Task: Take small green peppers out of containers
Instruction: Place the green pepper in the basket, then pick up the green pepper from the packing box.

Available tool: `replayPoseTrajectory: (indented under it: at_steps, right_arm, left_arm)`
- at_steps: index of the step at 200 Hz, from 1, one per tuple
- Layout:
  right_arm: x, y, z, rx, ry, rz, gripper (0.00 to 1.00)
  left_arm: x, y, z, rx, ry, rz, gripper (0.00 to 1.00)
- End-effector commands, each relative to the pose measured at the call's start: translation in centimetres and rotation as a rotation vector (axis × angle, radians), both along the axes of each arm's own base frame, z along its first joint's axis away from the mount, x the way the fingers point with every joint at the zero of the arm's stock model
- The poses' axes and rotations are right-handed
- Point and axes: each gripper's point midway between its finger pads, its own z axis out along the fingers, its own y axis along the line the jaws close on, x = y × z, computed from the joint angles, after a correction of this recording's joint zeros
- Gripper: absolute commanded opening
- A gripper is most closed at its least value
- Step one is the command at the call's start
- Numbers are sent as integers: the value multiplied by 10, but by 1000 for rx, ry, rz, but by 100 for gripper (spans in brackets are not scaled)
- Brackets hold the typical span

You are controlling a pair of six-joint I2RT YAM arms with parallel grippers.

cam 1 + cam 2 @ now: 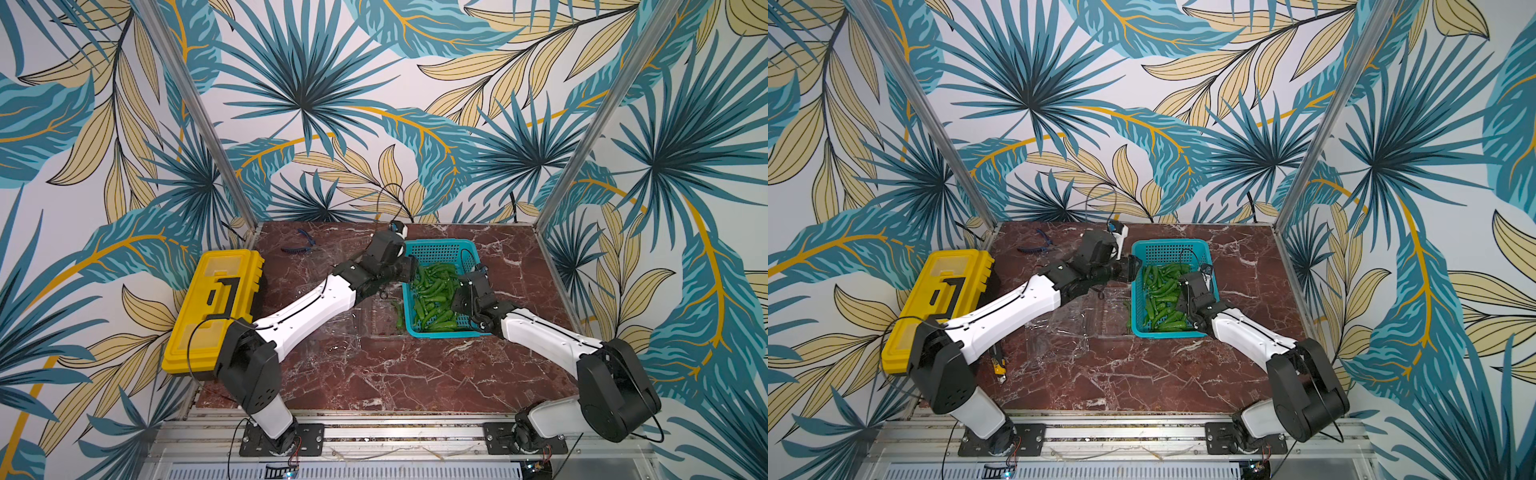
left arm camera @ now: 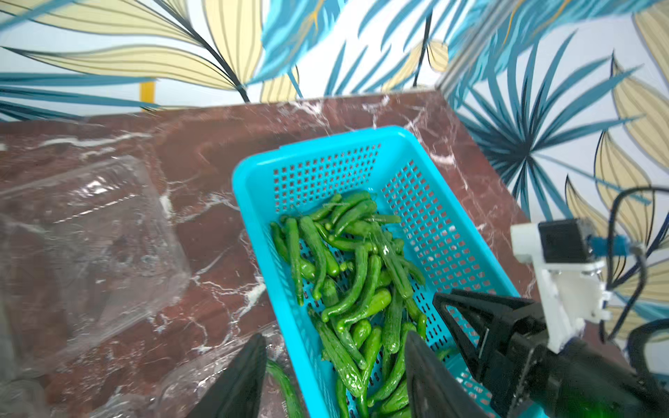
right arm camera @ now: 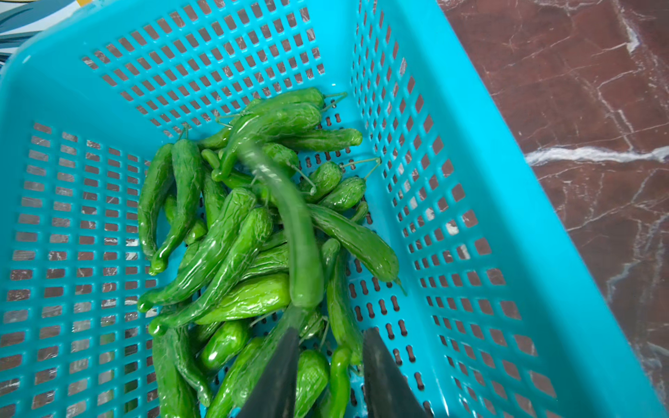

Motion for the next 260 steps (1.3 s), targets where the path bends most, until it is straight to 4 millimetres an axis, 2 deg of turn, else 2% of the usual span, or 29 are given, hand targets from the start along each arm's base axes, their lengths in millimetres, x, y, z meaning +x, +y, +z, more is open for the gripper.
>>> replayPoseTrajectory:
  at_steps: [1,22,42,99,118,177,260]
  right_arm:
    - [-4,-1,-13,-2,36,3,32]
    - [-3,1,-14,4,38,6,32]
    - [-3,0,-13,-1,39,5,32]
    - [-4,1,-17,0,54,9,32]
    - [-4,1,-17,-2,55,13,32]
    - [-4,4,-20,-1,67,22,32]
    - [-3,6,-20,6,66,32,32]
  left_arm:
    - [18,30,-35,-40,62,131,62]
    - [14,42,-82,-14,234,146,60]
    - [7,44,-113,61,358,139,59]
    - [-10,15,-177,86,598,6,54]
    - [-14,10,-186,99,626,-6,54]
    - [-19,-3,-196,147,640,-45,54]
    - [-29,11,-232,271,712,-24,53]
